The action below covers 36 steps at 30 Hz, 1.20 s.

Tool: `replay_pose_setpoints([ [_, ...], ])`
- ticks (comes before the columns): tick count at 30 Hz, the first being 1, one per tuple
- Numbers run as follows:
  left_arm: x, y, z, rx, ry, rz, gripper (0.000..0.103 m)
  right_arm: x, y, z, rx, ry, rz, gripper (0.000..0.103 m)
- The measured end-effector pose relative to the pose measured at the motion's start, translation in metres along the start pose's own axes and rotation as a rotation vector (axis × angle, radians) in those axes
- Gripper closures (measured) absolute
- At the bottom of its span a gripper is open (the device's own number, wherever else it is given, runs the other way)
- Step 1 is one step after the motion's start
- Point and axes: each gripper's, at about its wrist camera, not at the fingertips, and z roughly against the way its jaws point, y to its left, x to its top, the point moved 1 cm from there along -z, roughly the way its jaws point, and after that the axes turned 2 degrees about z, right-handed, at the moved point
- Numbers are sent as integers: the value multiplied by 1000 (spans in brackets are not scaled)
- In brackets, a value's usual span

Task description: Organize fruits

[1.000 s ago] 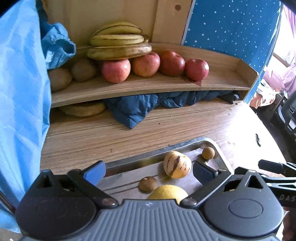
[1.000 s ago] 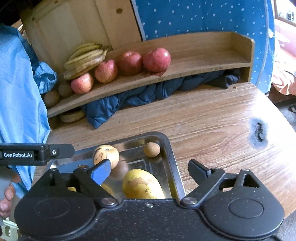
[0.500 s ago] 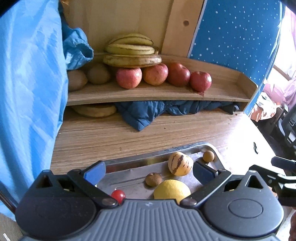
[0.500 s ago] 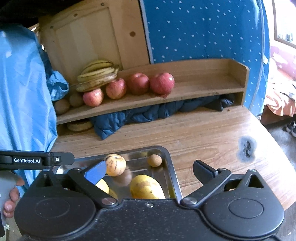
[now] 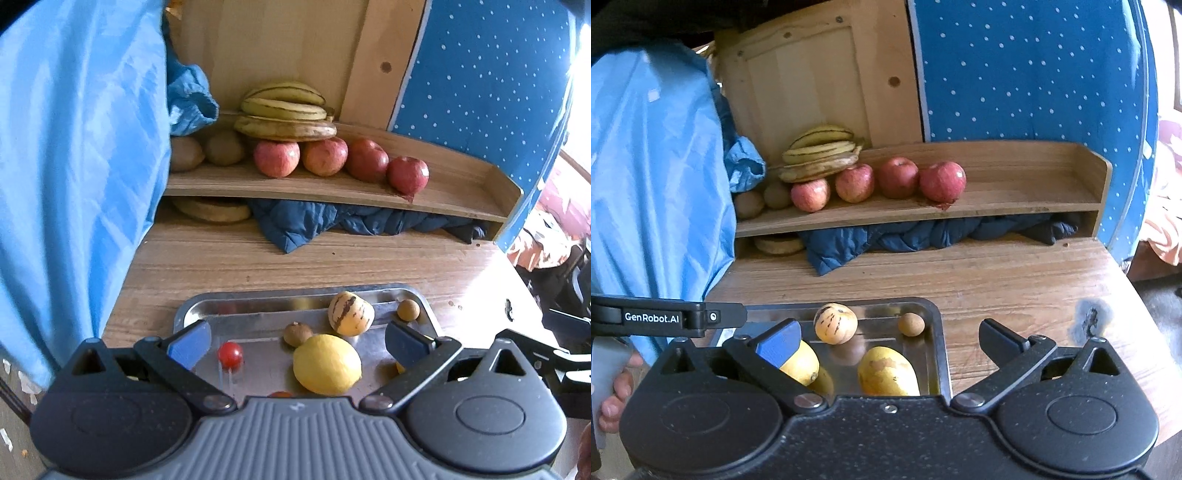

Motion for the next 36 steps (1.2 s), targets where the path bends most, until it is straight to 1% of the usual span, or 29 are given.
replay_pose_setpoints([
  [6, -16, -1, 20, 19, -41, 35, 1, -6, -2, 14, 23, -19, 40, 1],
  [12, -35, 1, 42, 53, -62, 61, 1, -17, 0, 31, 52, -36, 78, 1],
  [18, -51, 0, 60, 74, -72, 73, 1, -30, 1, 47, 73, -49, 92, 1],
  [28, -72, -3, 79, 81, -86, 80, 1, -43, -1, 65, 87, -54, 102, 1],
  [36, -84, 1, 91, 89, -78, 66, 1, -57, 2, 72, 105, -37, 95, 1],
])
